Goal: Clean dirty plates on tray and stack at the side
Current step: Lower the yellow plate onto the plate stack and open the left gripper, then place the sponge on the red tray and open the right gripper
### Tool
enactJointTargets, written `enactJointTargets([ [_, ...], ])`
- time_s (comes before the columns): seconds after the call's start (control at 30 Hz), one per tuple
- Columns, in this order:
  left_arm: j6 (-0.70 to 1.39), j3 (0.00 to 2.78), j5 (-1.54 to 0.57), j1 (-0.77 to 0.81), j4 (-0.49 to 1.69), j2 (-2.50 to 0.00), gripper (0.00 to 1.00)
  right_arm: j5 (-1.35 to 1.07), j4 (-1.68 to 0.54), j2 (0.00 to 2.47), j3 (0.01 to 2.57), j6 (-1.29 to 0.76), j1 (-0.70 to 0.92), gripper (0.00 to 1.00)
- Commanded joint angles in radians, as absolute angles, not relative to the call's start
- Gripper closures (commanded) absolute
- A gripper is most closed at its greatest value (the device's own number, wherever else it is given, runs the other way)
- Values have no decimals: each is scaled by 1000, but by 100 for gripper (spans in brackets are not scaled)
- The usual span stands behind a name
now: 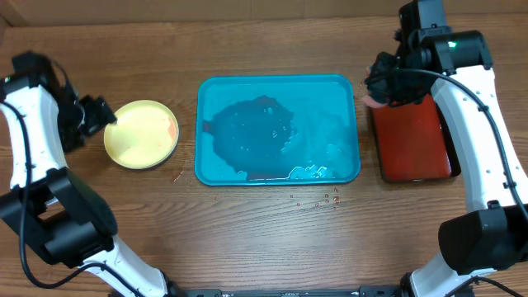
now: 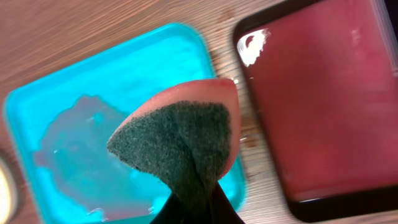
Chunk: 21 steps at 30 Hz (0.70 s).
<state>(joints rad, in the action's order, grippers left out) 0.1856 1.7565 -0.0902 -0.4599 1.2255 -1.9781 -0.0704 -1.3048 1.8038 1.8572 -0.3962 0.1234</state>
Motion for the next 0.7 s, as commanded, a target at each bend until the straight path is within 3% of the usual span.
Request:
enactJointTargets([
  [0.0,96,1873,-105,-302,1250,-1927,12,84,-1311,1788,1859,-237,68,96],
  [0.3,78,1874,-105,0,1168,-1930,4,189,-1248,1797,1784,101,-29,96],
  [0.4,74,1874,-104,89,1130,-1930,0,173,-1168,1797,1689,163,-72,96],
  [0.67,74,1874,-85,262,1059,-1940,0,58,-865,1797,1360,293,-154,96],
])
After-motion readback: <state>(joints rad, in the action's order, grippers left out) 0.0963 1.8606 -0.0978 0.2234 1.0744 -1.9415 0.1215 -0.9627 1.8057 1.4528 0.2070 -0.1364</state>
